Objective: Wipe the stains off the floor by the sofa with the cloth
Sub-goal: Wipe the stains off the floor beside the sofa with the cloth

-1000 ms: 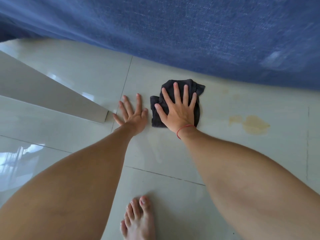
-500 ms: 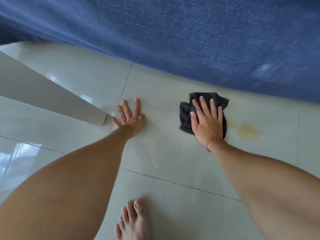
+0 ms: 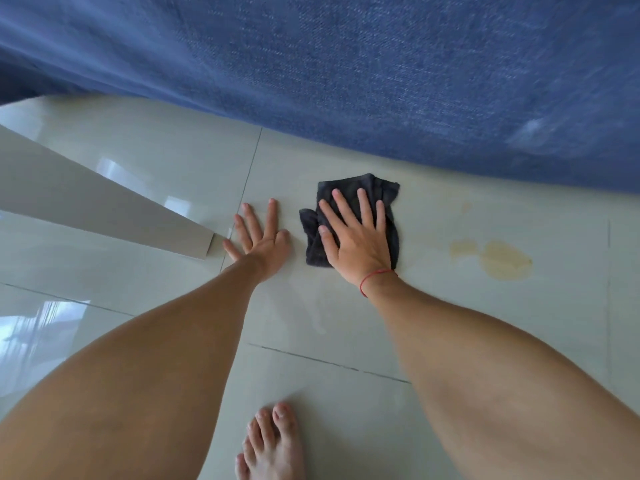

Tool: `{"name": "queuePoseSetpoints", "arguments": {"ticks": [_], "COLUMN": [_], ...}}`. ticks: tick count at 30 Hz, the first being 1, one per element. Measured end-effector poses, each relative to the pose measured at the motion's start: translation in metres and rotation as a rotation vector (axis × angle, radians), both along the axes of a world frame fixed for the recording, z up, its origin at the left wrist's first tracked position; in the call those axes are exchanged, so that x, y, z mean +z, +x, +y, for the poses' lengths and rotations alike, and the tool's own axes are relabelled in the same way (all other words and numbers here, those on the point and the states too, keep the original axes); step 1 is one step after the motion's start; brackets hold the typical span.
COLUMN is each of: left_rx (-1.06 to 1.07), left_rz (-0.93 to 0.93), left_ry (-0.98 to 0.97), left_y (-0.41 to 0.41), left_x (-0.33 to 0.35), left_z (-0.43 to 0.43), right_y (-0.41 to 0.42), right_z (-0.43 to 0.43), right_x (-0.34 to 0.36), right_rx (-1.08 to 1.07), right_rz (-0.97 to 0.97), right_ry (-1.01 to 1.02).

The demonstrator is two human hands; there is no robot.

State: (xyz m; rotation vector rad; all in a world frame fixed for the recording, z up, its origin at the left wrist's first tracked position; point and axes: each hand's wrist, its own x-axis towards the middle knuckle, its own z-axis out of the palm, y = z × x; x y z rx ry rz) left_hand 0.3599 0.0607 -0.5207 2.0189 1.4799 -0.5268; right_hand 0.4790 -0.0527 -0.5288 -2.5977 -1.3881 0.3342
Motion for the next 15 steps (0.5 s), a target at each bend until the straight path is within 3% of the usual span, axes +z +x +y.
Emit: {"name": "queuePoseSetpoints", "arguments": {"ticks": [5,8,12,15], "left_rx": [0.067,-0.190,-0.292,-0.278], "left_rz": [-0.050,-0.124,-0.165,-0.101], "left_ry": [0.157,0.236,0.066,0.034], "left_y": [0.023,0.057,0.101,0.109], "left_x": [0.009,0.015,0.013,0.006], "left_z": [-0.021,-0.045,-0.075,-0.078], "right_y": [0.016,0.045,0.096,0.117], "right_z": [-0.052,-0.092,-0.150,-0.155], "right_x": [-0.001,-0.002,-0.001,0.000], "right_rx": [0.038,-0.159,-0.491,-0.560], "right_rz": [0.028,0.018,0.034,0.046], "right_ry": [0.032,-0.012,-0.095,-0.120]}}
